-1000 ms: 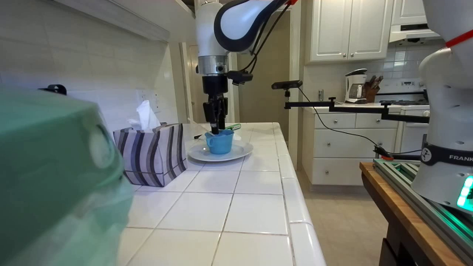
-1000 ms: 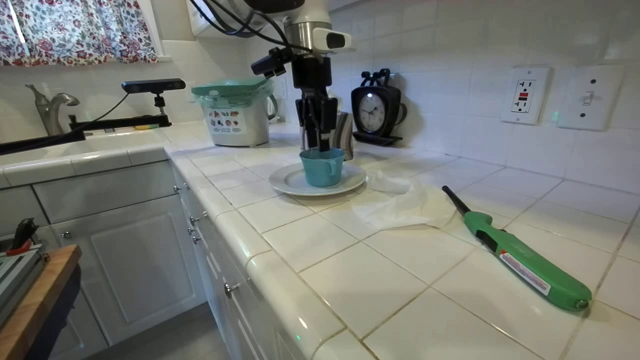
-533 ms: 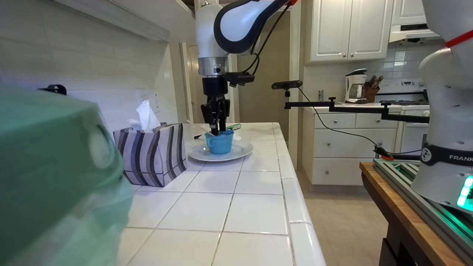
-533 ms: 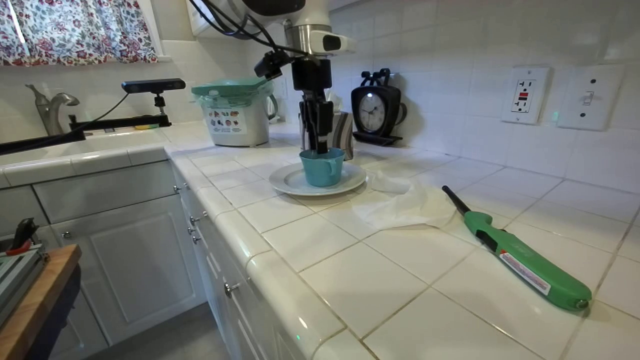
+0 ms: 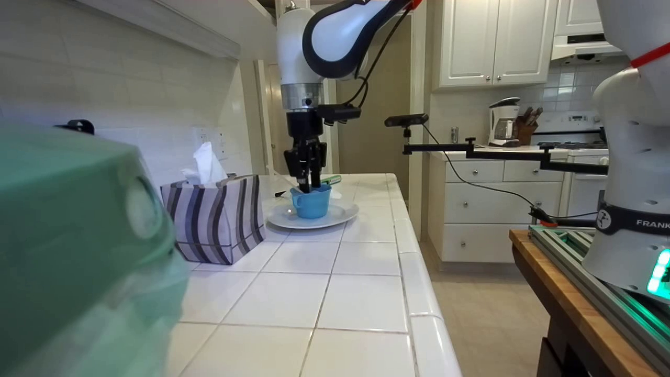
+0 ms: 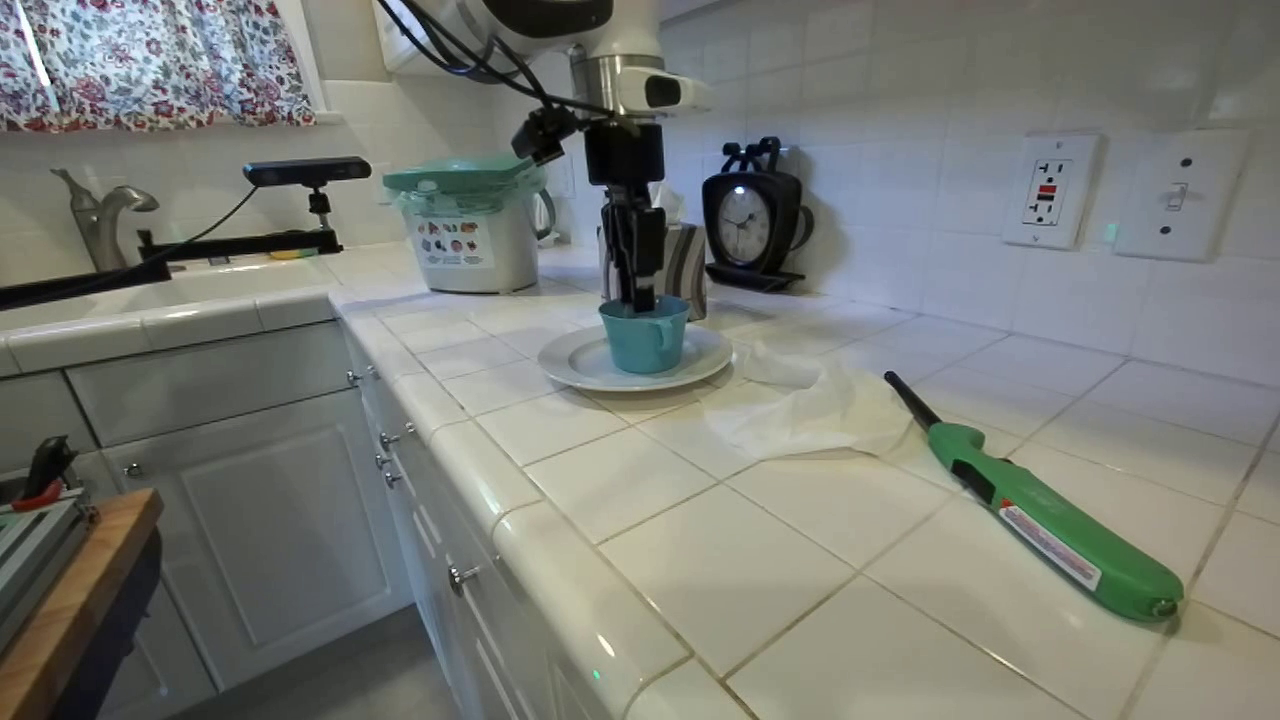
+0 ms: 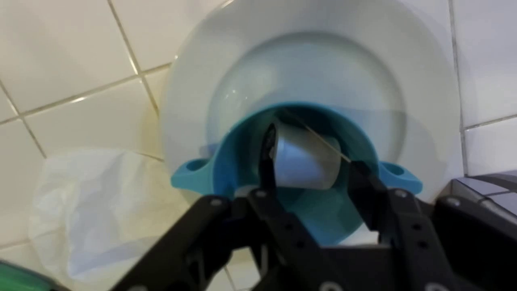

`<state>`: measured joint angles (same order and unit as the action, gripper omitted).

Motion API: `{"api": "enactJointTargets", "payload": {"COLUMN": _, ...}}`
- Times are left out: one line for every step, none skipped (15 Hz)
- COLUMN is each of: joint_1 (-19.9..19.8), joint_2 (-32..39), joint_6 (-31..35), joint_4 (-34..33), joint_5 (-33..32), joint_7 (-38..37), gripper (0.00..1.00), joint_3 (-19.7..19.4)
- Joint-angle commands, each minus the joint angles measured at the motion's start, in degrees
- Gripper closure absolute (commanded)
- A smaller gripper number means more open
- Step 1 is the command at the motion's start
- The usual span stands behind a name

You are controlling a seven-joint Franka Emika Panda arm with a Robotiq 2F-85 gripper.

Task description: Remove the white object from the blue cup

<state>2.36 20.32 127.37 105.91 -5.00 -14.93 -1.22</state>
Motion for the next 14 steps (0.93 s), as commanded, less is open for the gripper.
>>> {"api": "enactJointTargets", "payload": {"joint_1": 0.2, "joint_2": 0.8, "joint_6": 0.0, "joint_4": -1.1, "joint_5": 0.6, "joint_7": -0.5, "gripper": 0.50, "joint_3": -0.5}}
{"api": "enactJointTargets", "payload": {"joint_1": 0.1, "joint_2": 0.9, "joint_6": 0.0, "joint_4": -1.2, "joint_5": 0.7, "joint_7": -0.3, "gripper": 0.50, "joint_3": -0.5}}
{"api": "enactJointTargets", "payload": {"joint_1": 0.0, "joint_2": 1.0, "joint_6": 0.0, "joint_4": -1.3, "joint_5": 0.8, "joint_7": -0.1, "gripper": 0.50, "joint_3": -0.5}}
{"api": "enactJointTargets", "payload": {"joint_1": 0.0, "joint_2": 1.0, "joint_6": -0.1, "joint_4": -1.4, "joint_5": 0.8, "joint_7": -0.1, "gripper": 0.51, "joint_3": -0.6}}
{"api": "enactJointTargets", "payload": {"joint_1": -0.1, "joint_2": 1.1, "joint_6": -0.1, "joint_4": -1.4, "joint_5": 0.8, "joint_7": 0.0, "gripper": 0.52, "joint_3": -0.6}}
{"api": "enactJointTargets", "payload": {"joint_1": -0.1, "joint_2": 1.1, "joint_6": -0.1, "joint_4": -1.4, "joint_5": 0.8, "joint_7": 0.0, "gripper": 0.53, "joint_3": -0.7}}
{"api": "enactJointTargets", "payload": {"joint_1": -0.1, "joint_2": 1.2, "joint_6": 0.0, "joint_4": -1.4, "joint_5": 0.7, "joint_7": 0.1, "gripper": 0.55, "joint_3": -0.8}}
{"api": "enactJointTargets", "payload": {"joint_1": -0.1, "joint_2": 1.3, "joint_6": 0.1, "joint_4": -1.4, "joint_5": 0.7, "joint_7": 0.1, "gripper": 0.59, "joint_3": -0.8}}
{"api": "enactJointTargets", "payload": {"joint_1": -0.1, "joint_2": 1.4, "joint_6": 0.2, "joint_4": -1.3, "joint_5": 0.7, "joint_7": 0.1, "gripper": 0.59, "joint_3": -0.9}}
{"api": "enactJointTargets", "payload": {"joint_1": -0.1, "joint_2": 1.5, "joint_6": 0.3, "joint_4": -1.3, "joint_5": 0.7, "joint_7": 0.2, "gripper": 0.64, "joint_3": -0.9}}
{"api": "enactJointTargets", "payload": {"joint_1": -0.2, "joint_2": 1.6, "joint_6": 0.3, "joint_4": -1.3, "joint_5": 0.7, "joint_7": 0.2, "gripper": 0.66, "joint_3": -1.0}}
{"api": "enactJointTargets", "payload": {"joint_1": -0.2, "joint_2": 1.6, "joint_6": 0.4, "joint_4": -1.3, "joint_5": 0.7, "joint_7": 0.3, "gripper": 0.69, "joint_3": -1.0}}
{"api": "enactJointTargets", "payload": {"joint_1": -0.2, "joint_2": 1.6, "joint_6": 0.4, "joint_4": -1.3, "joint_5": 0.8, "joint_7": 0.3, "gripper": 0.77, "joint_3": -1.0}}
{"api": "enactJointTargets", "payload": {"joint_1": -0.2, "joint_2": 1.7, "joint_6": 0.4, "joint_4": -1.3, "joint_5": 0.8, "joint_7": 0.4, "gripper": 0.72, "joint_3": -1.0}}
